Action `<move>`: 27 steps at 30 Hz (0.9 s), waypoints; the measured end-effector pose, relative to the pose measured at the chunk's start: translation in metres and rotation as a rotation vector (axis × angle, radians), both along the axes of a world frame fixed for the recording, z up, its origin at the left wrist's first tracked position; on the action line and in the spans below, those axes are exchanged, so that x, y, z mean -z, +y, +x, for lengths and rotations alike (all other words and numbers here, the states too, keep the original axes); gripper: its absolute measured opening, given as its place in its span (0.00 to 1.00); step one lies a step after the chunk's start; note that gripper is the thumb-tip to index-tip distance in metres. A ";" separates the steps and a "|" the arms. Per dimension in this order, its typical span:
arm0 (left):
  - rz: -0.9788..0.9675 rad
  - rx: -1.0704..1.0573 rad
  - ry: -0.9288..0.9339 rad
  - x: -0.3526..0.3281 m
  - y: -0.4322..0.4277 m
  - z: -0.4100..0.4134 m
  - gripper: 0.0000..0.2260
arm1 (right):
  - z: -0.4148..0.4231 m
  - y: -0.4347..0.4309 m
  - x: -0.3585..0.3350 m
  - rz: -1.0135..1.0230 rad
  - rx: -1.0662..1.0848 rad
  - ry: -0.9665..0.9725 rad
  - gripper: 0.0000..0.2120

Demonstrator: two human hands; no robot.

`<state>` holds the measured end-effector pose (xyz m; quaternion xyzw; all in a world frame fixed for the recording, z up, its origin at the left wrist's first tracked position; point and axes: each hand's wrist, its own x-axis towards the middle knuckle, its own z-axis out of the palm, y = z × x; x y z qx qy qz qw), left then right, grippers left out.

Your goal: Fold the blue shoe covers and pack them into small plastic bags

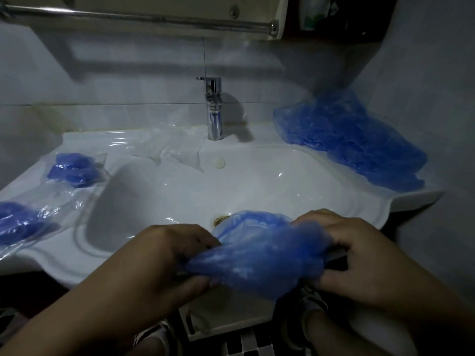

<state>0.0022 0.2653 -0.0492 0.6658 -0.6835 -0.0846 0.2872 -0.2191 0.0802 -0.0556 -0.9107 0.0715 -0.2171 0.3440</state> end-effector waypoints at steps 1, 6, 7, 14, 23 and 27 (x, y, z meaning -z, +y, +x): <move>-0.108 -0.024 0.022 0.002 0.009 0.000 0.08 | 0.000 0.000 0.001 0.010 0.011 -0.007 0.11; -0.008 -0.148 0.147 0.005 0.011 0.005 0.19 | 0.007 0.000 0.004 0.176 0.154 -0.052 0.13; -0.016 -0.188 0.189 0.003 0.011 0.005 0.19 | 0.008 0.002 0.001 0.203 0.151 -0.051 0.11; -0.023 -0.431 0.266 0.004 0.002 -0.010 0.14 | 0.023 0.008 0.005 0.278 0.469 -0.029 0.16; 0.064 -0.664 0.125 0.003 0.011 0.000 0.25 | 0.039 0.019 0.007 0.136 0.660 0.047 0.16; -0.253 -0.652 -0.114 0.005 0.007 -0.015 0.22 | 0.041 0.021 0.006 0.095 0.690 0.081 0.16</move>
